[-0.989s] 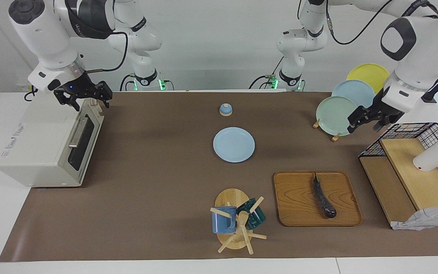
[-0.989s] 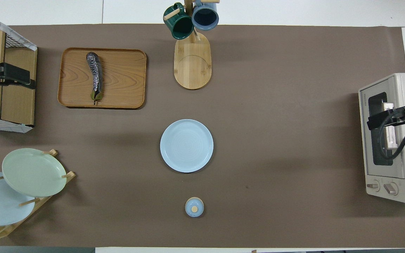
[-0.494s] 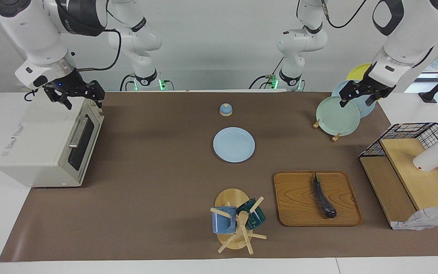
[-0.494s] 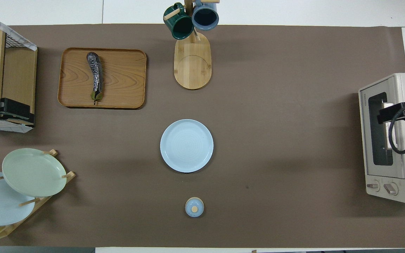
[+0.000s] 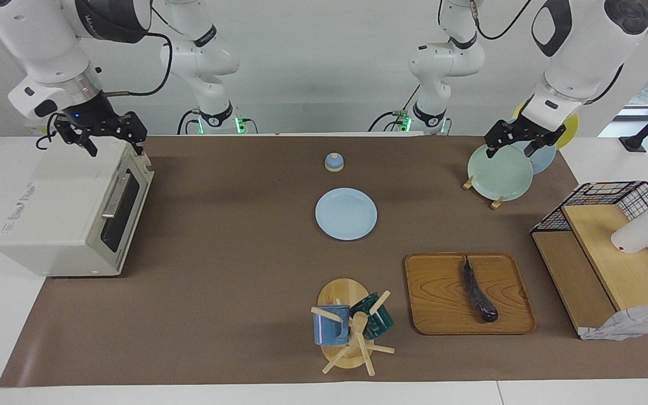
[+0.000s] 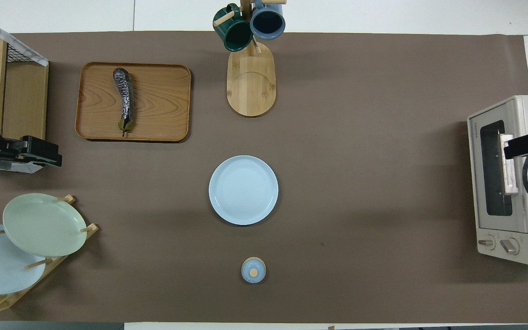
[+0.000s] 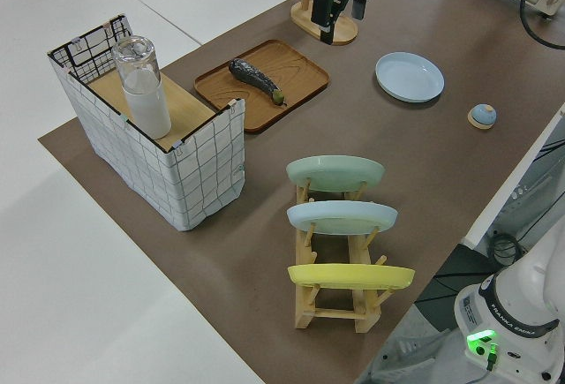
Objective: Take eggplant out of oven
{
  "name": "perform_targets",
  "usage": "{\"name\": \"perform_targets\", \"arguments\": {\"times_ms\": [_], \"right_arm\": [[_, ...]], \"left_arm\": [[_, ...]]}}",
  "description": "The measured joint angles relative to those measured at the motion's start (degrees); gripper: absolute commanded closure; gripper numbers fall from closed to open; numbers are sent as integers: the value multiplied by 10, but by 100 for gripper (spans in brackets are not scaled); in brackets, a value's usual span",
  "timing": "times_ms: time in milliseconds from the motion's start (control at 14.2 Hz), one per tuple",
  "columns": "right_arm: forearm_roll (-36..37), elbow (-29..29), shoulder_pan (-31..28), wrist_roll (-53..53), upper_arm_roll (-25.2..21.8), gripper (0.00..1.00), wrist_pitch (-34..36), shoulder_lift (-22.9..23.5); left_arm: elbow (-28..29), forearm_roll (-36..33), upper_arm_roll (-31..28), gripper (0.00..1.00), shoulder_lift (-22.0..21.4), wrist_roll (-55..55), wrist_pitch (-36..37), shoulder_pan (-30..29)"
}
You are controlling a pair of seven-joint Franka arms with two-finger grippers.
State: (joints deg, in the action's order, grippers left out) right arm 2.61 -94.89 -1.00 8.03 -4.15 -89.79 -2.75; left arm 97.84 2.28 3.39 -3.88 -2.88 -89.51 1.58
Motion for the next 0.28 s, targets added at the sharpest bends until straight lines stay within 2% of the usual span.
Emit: {"name": "perform_targets", "arguments": {"times_ms": [283], "right_arm": [[0,0,-1,-7,0,0,0,0]], "left_arm": [[-3,0,-4,0,-4,0,1,2]]}}
